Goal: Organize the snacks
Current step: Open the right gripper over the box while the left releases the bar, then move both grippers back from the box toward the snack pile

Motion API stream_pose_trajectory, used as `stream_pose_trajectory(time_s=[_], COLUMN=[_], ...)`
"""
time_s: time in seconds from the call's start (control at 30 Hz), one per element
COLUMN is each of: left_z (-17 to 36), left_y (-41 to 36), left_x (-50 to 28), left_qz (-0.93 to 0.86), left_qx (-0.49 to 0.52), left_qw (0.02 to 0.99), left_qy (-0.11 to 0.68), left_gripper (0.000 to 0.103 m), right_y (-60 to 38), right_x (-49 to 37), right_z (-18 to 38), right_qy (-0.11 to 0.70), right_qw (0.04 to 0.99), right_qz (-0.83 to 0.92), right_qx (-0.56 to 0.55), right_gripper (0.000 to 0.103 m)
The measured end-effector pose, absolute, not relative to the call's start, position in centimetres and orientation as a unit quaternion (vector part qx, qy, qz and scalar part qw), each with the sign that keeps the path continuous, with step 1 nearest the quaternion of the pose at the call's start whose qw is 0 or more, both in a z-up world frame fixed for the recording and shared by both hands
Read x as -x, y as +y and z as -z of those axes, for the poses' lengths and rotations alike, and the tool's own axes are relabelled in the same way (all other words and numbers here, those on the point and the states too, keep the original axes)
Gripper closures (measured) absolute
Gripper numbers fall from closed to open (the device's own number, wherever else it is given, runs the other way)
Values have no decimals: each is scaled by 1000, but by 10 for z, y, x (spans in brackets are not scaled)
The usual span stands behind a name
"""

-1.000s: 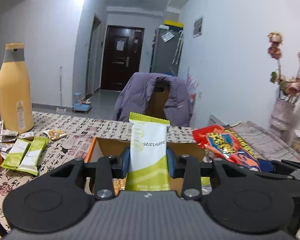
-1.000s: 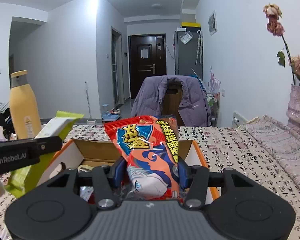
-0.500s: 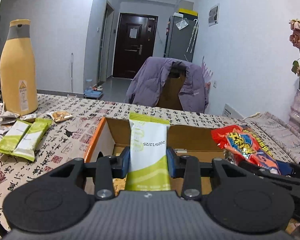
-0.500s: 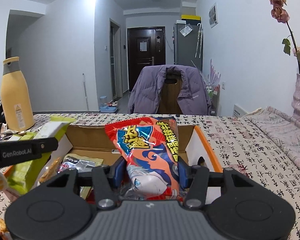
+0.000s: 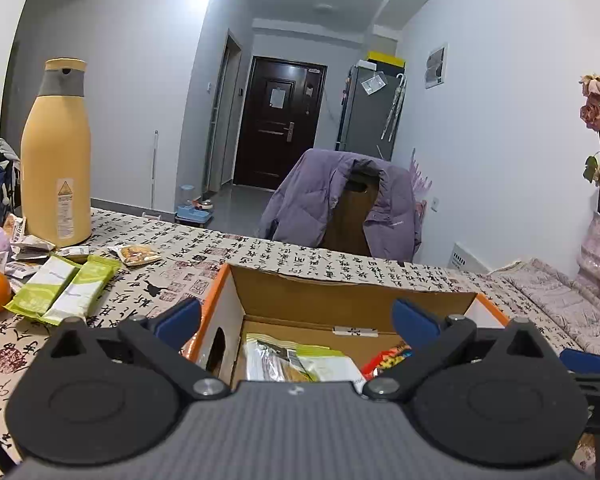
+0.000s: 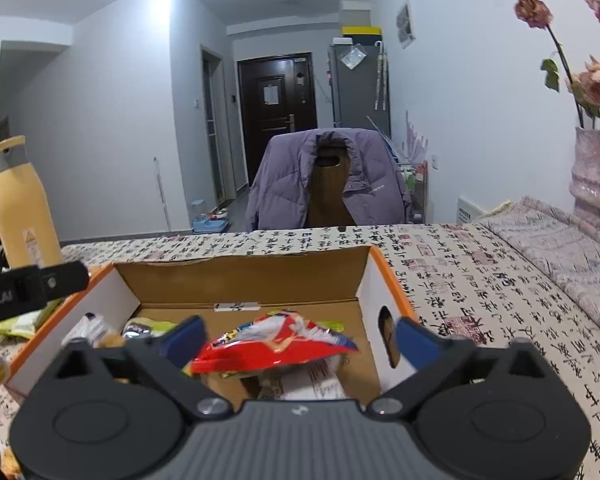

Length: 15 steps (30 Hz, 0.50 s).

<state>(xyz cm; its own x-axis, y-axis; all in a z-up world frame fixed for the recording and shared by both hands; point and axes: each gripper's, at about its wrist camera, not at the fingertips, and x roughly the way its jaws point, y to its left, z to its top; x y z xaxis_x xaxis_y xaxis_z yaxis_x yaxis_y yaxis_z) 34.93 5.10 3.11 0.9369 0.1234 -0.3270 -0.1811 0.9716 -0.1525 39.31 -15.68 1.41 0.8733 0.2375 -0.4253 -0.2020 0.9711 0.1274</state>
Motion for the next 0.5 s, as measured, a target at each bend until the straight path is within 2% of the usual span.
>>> stream_pose_trajectory(time_s=[0.5], left_z=[-50], left_y=[53], left_x=[-339], left_qz=[-84], left_qx=[118], left_qw=[977], left_qy=[158], left_gripper=[0], right_y=[-164], right_x=[-393], right_z=[-21], right_qy=[229], right_qw=[967], right_qz=[-102], right_qx=[-40], right_gripper=[0])
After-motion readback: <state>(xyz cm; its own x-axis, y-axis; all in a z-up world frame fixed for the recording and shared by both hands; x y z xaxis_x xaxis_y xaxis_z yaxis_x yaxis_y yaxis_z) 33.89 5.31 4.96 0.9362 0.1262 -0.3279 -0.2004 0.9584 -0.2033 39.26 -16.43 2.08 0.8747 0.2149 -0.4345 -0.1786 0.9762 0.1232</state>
